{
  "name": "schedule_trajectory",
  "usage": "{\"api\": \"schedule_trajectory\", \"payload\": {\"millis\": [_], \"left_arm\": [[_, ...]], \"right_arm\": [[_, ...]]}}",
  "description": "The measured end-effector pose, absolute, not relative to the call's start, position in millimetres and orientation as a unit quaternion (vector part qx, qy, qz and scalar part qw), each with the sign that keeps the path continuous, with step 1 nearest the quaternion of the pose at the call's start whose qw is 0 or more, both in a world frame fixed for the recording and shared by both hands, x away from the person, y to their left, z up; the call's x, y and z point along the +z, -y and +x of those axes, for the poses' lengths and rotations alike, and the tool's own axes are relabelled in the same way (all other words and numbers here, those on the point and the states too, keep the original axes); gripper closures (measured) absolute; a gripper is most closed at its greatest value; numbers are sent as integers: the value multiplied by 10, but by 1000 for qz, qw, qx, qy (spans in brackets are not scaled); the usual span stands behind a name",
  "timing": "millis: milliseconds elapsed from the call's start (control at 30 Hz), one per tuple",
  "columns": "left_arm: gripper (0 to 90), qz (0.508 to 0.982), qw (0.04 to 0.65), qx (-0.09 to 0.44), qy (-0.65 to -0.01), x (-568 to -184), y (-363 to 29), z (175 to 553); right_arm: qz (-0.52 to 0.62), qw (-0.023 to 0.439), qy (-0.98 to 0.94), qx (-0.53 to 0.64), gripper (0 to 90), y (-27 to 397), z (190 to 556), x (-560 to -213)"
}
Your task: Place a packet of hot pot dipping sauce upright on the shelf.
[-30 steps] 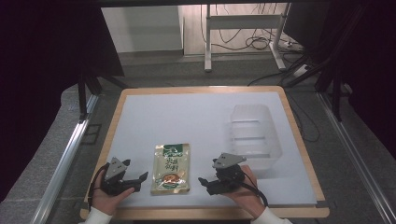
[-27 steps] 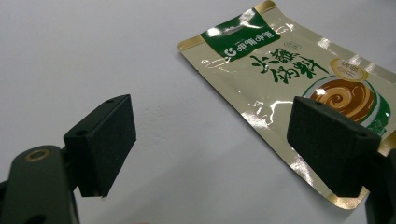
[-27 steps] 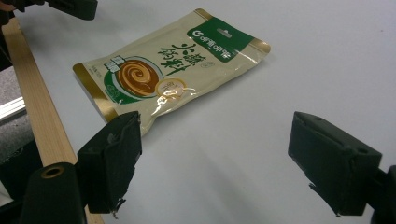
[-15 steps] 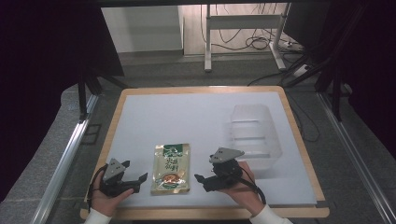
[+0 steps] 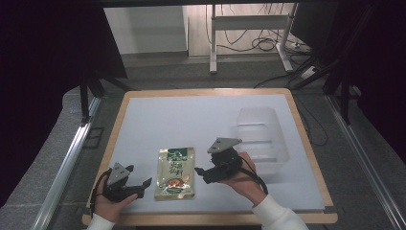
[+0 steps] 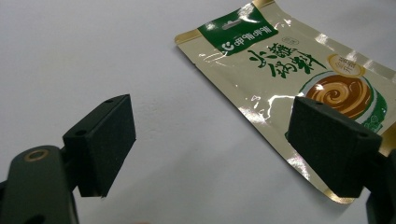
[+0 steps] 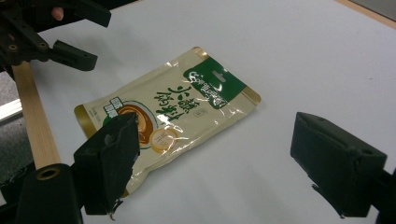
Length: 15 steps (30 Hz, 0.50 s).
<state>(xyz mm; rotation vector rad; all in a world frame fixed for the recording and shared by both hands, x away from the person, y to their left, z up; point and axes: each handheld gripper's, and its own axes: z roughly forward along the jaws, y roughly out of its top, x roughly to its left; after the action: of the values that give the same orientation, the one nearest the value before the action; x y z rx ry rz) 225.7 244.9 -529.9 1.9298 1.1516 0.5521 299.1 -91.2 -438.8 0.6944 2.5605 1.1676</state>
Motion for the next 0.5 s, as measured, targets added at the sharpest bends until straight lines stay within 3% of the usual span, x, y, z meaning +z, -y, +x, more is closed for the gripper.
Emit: {"api": "schedule_trajectory", "payload": {"millis": [500], "left_arm": [[154, 769, 396, 218, -452, -5315, -2421, 2248]], "right_arm": [[239, 100, -892, 371, 155, 628, 3368, -4490]]}}
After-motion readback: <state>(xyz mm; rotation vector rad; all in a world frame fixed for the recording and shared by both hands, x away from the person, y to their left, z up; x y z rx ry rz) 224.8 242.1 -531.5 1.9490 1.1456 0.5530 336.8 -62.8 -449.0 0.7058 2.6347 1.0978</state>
